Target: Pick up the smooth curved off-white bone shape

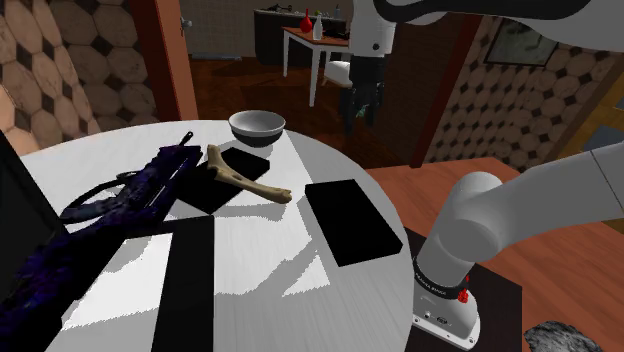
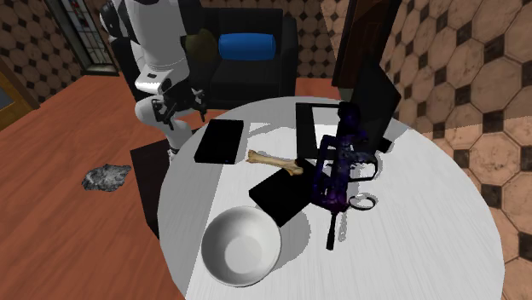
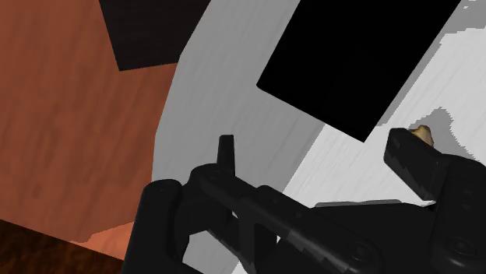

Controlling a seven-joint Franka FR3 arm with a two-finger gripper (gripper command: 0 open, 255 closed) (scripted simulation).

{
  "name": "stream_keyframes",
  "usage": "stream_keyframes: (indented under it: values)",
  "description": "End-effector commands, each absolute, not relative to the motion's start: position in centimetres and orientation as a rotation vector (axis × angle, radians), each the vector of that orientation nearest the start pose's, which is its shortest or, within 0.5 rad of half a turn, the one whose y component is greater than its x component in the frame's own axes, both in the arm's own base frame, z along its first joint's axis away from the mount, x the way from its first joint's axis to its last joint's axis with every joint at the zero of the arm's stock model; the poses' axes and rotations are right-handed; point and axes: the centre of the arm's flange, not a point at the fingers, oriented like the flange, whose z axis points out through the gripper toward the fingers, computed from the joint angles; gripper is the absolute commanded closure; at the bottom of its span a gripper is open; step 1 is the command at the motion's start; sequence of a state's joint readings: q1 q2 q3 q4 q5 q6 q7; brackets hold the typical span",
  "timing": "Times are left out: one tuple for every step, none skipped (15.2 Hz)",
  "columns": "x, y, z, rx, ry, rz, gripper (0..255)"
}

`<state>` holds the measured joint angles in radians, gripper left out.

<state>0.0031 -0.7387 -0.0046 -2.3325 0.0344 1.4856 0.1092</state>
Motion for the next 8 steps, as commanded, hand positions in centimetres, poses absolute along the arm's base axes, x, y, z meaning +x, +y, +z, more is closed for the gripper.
stream_keyframes:
  values:
    - [31.0,0.3,58.0,-3.101,0.168,0.171,0]
    - [31.7,1.1,57.5,-3.104,0.135,0.150,0]
    - [32.5,1.9,57.0,-3.106,0.102,0.129,0]
    - [33.2,2.7,56.5,-3.108,0.069,0.108,0]
    - [33.9,3.6,56.0,-3.110,0.035,0.086,0]
    - [34.6,4.4,55.6,-3.111,0.002,0.065,0]
    - [35.2,5.3,55.1,-3.111,-0.031,0.044,0]
    - [35.9,6.2,54.7,-3.111,-0.064,0.023,0]
